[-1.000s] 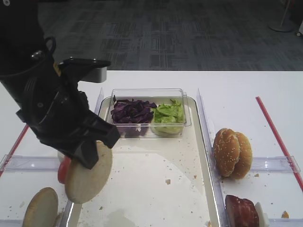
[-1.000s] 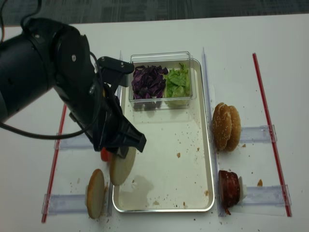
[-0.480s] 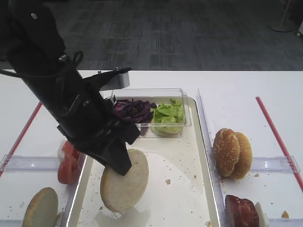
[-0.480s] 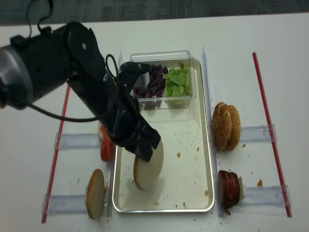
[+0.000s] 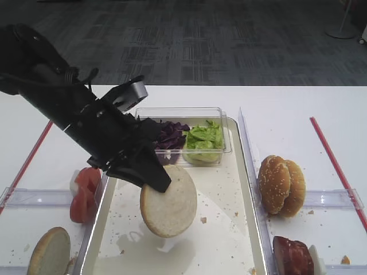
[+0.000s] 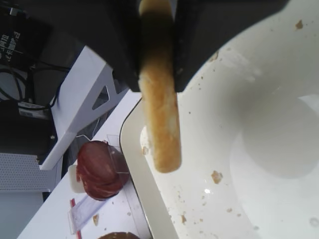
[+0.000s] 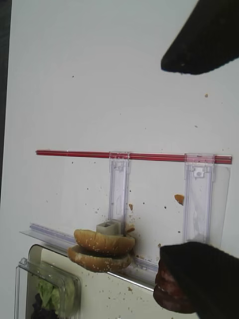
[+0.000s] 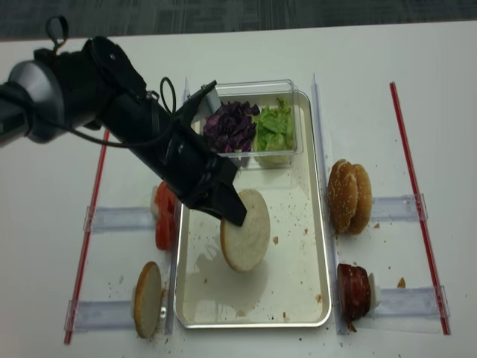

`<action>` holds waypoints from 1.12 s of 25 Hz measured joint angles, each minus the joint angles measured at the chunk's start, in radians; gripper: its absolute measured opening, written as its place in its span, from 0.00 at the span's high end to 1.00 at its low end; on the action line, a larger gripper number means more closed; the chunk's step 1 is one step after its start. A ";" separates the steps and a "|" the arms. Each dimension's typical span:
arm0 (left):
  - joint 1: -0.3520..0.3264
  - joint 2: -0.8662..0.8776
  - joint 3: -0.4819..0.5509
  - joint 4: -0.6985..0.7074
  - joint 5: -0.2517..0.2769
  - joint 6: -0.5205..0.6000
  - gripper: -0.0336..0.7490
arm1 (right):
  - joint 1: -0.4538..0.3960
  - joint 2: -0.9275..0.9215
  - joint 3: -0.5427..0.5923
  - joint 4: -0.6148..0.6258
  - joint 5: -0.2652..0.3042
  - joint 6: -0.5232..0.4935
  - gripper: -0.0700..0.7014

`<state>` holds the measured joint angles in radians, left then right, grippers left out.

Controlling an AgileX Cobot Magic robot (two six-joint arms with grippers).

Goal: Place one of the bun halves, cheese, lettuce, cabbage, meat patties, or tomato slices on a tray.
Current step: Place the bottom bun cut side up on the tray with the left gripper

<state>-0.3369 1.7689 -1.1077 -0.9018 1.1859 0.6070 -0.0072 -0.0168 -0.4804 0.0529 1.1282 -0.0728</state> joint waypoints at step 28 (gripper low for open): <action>0.010 0.248 -0.090 -0.053 -0.010 0.092 0.81 | 0.000 0.000 0.000 0.000 0.000 0.002 0.01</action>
<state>-0.3266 2.0173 -1.1972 -0.9549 1.1759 0.6991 -0.0072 -0.0168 -0.4804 0.0529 1.1282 -0.0710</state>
